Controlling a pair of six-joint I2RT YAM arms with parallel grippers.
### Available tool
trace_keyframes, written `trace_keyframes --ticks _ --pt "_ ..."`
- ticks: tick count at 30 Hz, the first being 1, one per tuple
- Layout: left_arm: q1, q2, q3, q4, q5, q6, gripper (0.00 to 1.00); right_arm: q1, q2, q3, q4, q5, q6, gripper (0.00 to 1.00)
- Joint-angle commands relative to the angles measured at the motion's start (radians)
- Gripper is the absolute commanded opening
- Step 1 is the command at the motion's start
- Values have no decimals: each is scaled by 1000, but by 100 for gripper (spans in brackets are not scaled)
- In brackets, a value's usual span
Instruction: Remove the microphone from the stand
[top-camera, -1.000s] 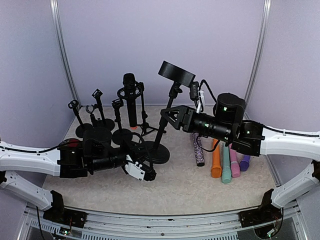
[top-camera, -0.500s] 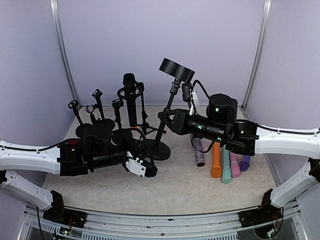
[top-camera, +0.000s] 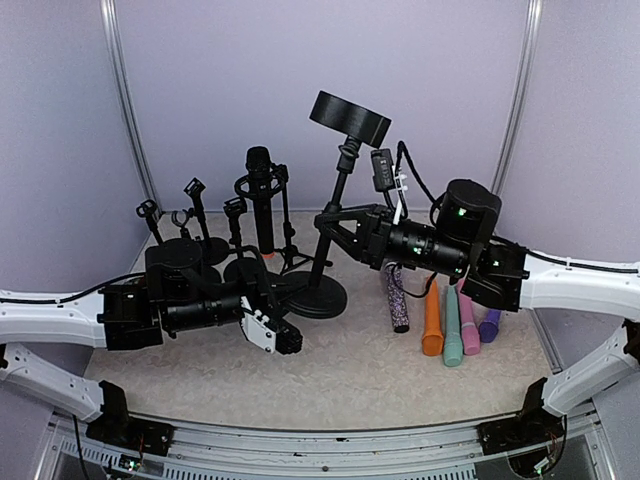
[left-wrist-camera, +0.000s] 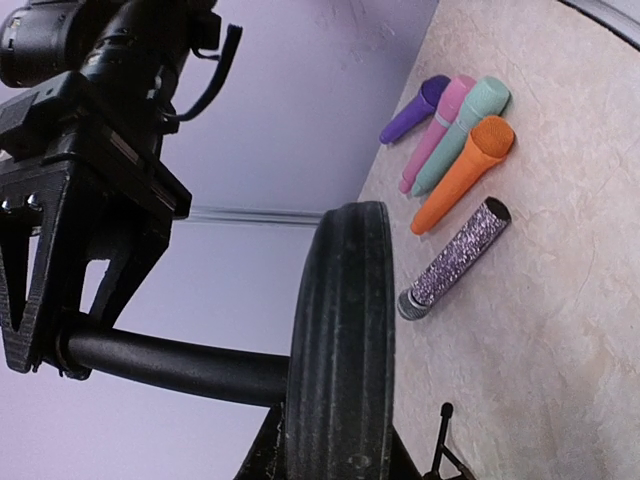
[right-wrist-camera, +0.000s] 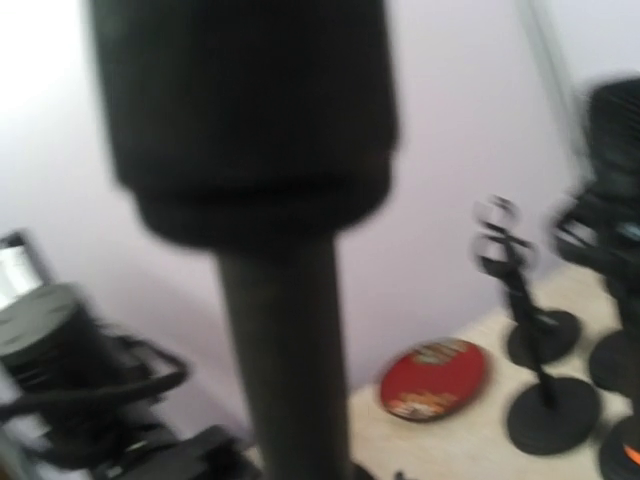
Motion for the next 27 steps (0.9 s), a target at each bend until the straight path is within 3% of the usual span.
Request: trace_keyframes --ticks 1,9,14,15,18,20,25,27 --pt "22 -27 34 53 53 -71 0 14 -54 17 237 -359 34 0" --pt "24 -20 39 59 64 -75 0 10 2 49 461 -746 175 0" --pt "25 -13 42 74 64 -74 0 10 6 58 441 -782 165 0" --pt "25 -12 41 82 62 -73 0 9 -1 59 402 -761 140 4" --pt "26 -8 34 123 44 -69 0 -2 -42 49 258 -603 64 42" --pt "25 -4 24 171 26 -65 0 -6 -77 31 160 -382 21 64" --pt "25 5 -10 295 -14 -34 0 -6 -143 -33 28 74 -16 76" --pt "25 9 -14 320 -31 -21 0 3 -152 -39 -22 171 -20 77"
